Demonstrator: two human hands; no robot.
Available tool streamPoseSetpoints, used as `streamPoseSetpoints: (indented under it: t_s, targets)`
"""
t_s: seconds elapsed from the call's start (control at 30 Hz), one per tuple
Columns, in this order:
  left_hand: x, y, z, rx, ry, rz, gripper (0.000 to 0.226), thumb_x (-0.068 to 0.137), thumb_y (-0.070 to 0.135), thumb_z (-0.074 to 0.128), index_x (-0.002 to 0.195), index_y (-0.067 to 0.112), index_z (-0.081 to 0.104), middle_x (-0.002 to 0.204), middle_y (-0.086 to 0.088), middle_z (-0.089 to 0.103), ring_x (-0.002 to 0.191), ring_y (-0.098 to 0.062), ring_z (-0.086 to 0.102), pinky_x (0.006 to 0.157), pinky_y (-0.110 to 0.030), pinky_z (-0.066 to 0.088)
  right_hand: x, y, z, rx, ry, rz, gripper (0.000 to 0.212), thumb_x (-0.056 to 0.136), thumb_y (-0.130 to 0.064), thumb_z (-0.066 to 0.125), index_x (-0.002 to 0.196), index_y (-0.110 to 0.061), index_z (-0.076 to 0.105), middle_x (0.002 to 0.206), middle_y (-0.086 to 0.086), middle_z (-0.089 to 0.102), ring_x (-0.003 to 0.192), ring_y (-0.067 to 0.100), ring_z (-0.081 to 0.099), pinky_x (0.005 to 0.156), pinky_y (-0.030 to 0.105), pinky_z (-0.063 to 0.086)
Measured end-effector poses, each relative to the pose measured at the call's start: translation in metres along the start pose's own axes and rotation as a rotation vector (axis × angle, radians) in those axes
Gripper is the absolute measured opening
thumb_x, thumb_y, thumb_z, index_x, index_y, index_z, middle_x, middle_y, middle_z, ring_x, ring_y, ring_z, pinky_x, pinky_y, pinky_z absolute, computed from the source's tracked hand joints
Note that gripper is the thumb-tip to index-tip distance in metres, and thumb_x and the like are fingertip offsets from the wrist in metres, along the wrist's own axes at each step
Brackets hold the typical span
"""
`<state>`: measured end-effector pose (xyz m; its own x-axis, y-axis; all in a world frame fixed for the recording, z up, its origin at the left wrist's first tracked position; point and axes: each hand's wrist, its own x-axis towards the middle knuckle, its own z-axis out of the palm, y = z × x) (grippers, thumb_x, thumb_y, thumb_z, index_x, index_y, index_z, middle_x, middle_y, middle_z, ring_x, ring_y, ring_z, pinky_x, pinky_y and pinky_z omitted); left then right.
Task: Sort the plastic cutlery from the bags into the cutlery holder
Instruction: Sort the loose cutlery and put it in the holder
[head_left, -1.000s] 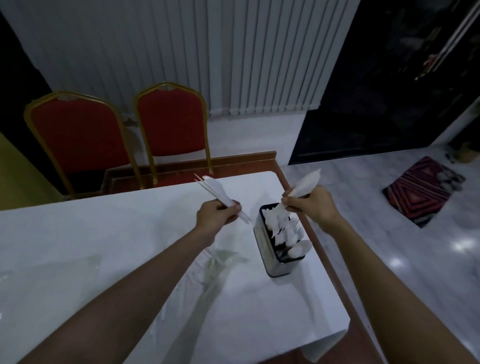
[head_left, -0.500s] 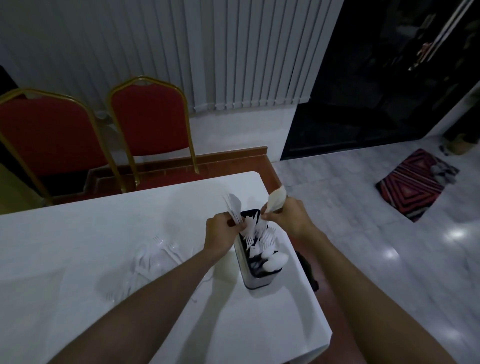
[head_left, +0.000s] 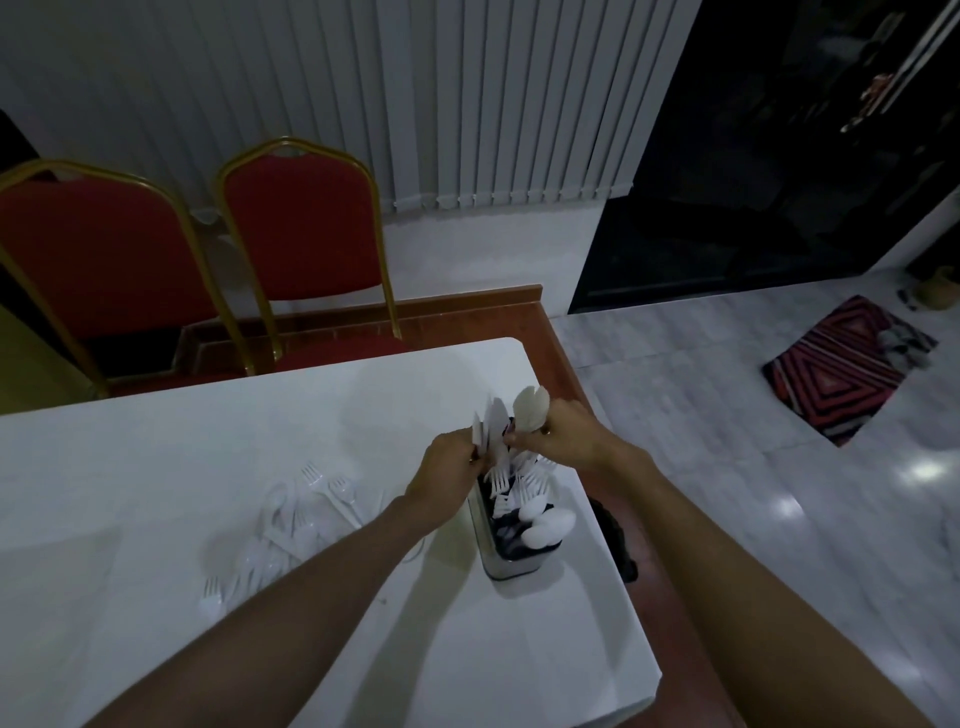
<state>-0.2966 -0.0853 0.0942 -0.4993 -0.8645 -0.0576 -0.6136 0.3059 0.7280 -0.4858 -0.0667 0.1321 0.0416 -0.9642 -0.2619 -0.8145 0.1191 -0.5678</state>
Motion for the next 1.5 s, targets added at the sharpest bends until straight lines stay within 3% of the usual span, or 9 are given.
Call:
streamPoseSetpoints:
  t_s: [0.17,0.27,0.5,0.7,0.87,1.03,1.13,1.3,1.5]
  targets:
    - [-0.009,0.002,0.001,-0.005,-0.003,0.108,0.019,0.094,0.009,0.049,0.112,0.006,0.057,0.100,-0.010,0.057,0.093,-0.019,0.054,0.079,-0.028,0.045,-0.008,-0.006,-0.004,0.115,0.112,-0.090,0.024,0.093,-0.045,0.051,0.077,-0.031,0.059,0.073,-0.003,0.064,0.070,0.013,0.060,0.066,0.031,0.048]
    - [-0.011,0.000,0.001,-0.018,0.036,0.071,0.013,0.093,0.005,0.051,0.101,0.008,0.062,0.095,-0.003,0.064,0.089,-0.019,0.061,0.069,-0.010,0.041,-0.007,-0.004,0.010,0.092,0.069,-0.060,0.017,0.091,-0.035,0.058,0.080,-0.023,0.064,0.076,-0.003,0.066,0.072,0.014,0.060,0.070,0.037,0.050]
    - [-0.012,-0.005,0.001,0.028,0.172,0.122,0.016,0.091,0.009,0.057,0.107,0.007,0.060,0.098,-0.006,0.059,0.085,-0.015,0.056,0.073,-0.021,0.044,-0.016,-0.016,0.008,0.296,0.247,-0.122,0.039,0.087,-0.046,0.060,0.125,-0.046,0.050,0.113,-0.014,0.060,0.105,0.005,0.054,0.085,0.024,0.048]
    - [-0.011,-0.001,0.002,0.000,0.197,0.101,0.014,0.093,0.009,0.054,0.093,0.005,0.068,0.080,-0.007,0.067,0.068,-0.011,0.053,0.061,-0.016,0.032,-0.009,-0.015,0.035,-0.011,0.267,-0.145,0.027,0.097,-0.040,0.049,0.111,-0.030,0.070,0.113,-0.010,0.069,0.111,0.013,0.050,0.097,0.037,0.042]
    - [-0.017,-0.005,-0.003,-0.147,0.204,0.024,0.020,0.088,0.006,0.061,0.105,0.006,0.070,0.098,-0.008,0.073,0.087,-0.019,0.067,0.080,-0.029,0.052,-0.017,-0.013,0.049,0.067,0.338,-0.136,0.036,0.102,-0.029,0.041,0.137,-0.026,0.051,0.139,-0.004,0.054,0.131,0.014,0.039,0.111,0.031,0.032]
    - [-0.034,-0.023,-0.011,-0.098,0.122,0.007,0.033,0.088,-0.001,0.059,0.120,0.005,0.063,0.116,-0.012,0.068,0.107,-0.023,0.063,0.090,-0.018,0.042,-0.019,-0.013,0.059,-0.100,0.308,-0.202,0.044,0.106,-0.030,0.027,0.149,-0.027,0.030,0.154,-0.003,0.034,0.143,0.014,0.028,0.119,0.039,0.023]
    - [-0.039,-0.038,-0.020,-0.075,0.099,-0.033,0.036,0.091,0.004,0.058,0.127,0.006,0.058,0.123,-0.012,0.064,0.111,-0.023,0.061,0.097,-0.022,0.042,-0.023,-0.025,0.054,0.029,0.384,-0.176,0.048,0.105,-0.034,0.028,0.152,-0.031,0.018,0.158,-0.010,0.019,0.141,-0.001,0.020,0.117,0.020,0.013]
    - [-0.050,-0.054,-0.037,-0.057,0.072,0.001,0.036,0.093,0.007,0.056,0.129,0.008,0.056,0.127,-0.010,0.062,0.120,-0.021,0.057,0.104,-0.027,0.041,-0.019,-0.026,0.067,-0.350,0.361,-0.127,0.066,0.099,-0.051,0.004,0.146,-0.020,0.037,0.157,-0.002,0.029,0.148,0.012,0.015,0.122,0.041,0.001]
    - [-0.075,-0.097,-0.064,-0.003,0.151,-0.034,0.032,0.093,0.010,0.055,0.125,0.008,0.059,0.128,-0.007,0.062,0.121,-0.022,0.055,0.104,-0.024,0.036,-0.009,-0.089,0.084,-0.228,0.579,-0.337,0.039,0.100,-0.026,0.039,0.132,-0.010,0.055,0.143,0.009,0.050,0.134,0.020,0.042,0.118,0.041,0.025]
